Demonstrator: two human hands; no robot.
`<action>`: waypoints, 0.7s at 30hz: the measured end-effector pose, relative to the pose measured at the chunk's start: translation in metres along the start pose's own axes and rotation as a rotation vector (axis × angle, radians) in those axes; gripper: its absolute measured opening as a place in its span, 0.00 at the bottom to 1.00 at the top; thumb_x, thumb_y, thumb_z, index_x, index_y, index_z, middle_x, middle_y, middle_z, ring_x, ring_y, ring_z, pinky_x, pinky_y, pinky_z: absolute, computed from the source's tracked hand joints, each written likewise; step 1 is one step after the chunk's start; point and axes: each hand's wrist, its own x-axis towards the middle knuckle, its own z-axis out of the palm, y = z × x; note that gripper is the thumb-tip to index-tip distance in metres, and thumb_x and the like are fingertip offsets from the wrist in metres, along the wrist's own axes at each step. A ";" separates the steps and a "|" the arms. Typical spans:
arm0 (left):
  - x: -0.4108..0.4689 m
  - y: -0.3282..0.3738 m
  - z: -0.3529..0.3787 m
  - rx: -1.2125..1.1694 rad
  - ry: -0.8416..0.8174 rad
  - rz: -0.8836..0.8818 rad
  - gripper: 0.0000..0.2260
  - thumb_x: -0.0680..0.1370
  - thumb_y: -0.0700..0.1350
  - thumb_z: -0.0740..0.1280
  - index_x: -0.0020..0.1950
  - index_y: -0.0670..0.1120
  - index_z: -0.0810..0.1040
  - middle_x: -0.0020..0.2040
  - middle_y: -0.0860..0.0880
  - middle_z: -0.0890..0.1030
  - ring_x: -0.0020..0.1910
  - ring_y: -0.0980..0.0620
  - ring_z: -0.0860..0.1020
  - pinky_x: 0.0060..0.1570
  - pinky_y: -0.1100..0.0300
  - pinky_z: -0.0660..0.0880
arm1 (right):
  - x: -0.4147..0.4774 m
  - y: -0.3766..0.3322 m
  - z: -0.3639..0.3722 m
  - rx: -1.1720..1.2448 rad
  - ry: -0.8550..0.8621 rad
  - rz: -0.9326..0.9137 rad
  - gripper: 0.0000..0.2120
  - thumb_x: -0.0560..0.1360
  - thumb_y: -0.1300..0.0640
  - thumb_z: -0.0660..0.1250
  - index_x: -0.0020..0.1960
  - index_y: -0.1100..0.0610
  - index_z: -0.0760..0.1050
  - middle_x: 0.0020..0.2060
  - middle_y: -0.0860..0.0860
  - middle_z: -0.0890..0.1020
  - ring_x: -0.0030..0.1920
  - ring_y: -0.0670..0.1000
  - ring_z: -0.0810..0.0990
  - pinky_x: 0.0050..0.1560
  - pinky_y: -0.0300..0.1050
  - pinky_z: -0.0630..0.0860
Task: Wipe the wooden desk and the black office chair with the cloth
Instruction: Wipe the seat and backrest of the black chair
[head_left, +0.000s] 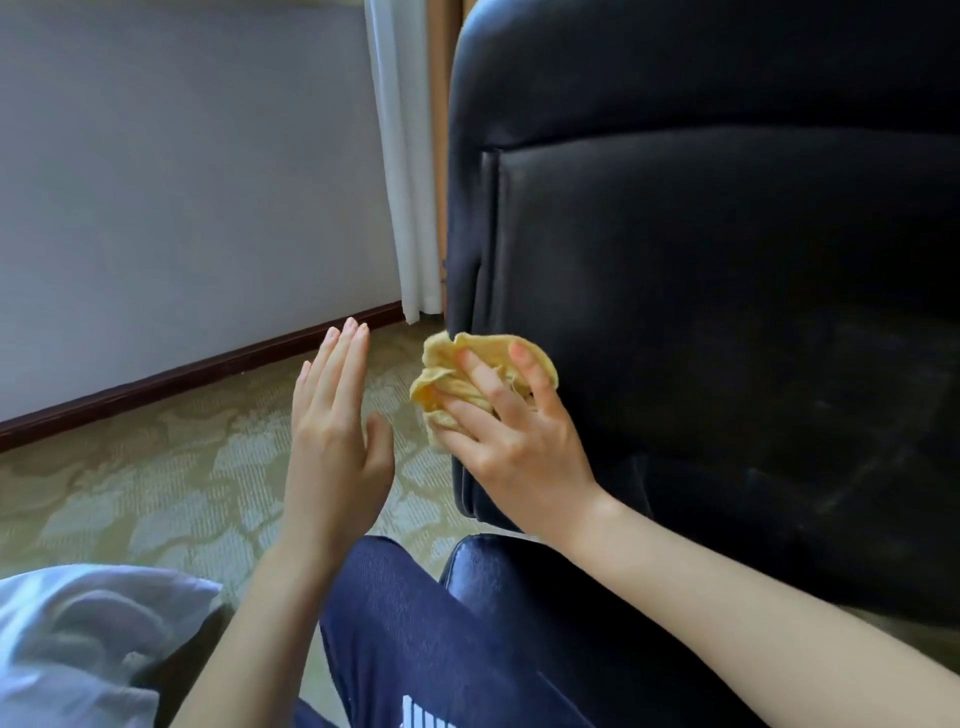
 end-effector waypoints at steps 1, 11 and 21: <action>-0.001 0.002 0.002 -0.001 -0.011 0.017 0.29 0.71 0.31 0.57 0.74 0.36 0.63 0.74 0.41 0.64 0.75 0.48 0.58 0.71 0.40 0.58 | -0.006 -0.003 0.001 0.010 -0.008 -0.007 0.07 0.76 0.58 0.67 0.46 0.49 0.84 0.50 0.44 0.84 0.64 0.52 0.76 0.70 0.58 0.61; -0.015 0.026 0.024 0.002 -0.133 0.307 0.30 0.76 0.34 0.60 0.76 0.40 0.55 0.78 0.42 0.50 0.77 0.43 0.49 0.74 0.45 0.52 | -0.068 -0.005 -0.004 0.124 -0.066 -0.053 0.08 0.76 0.57 0.68 0.54 0.51 0.82 0.59 0.47 0.81 0.63 0.51 0.76 0.67 0.51 0.68; -0.010 0.035 0.034 0.113 -0.222 0.418 0.31 0.76 0.36 0.59 0.78 0.45 0.52 0.78 0.47 0.50 0.78 0.50 0.46 0.75 0.52 0.46 | -0.124 0.060 -0.058 -0.017 -0.184 -0.147 0.11 0.76 0.62 0.66 0.50 0.49 0.84 0.53 0.47 0.83 0.62 0.52 0.74 0.63 0.51 0.70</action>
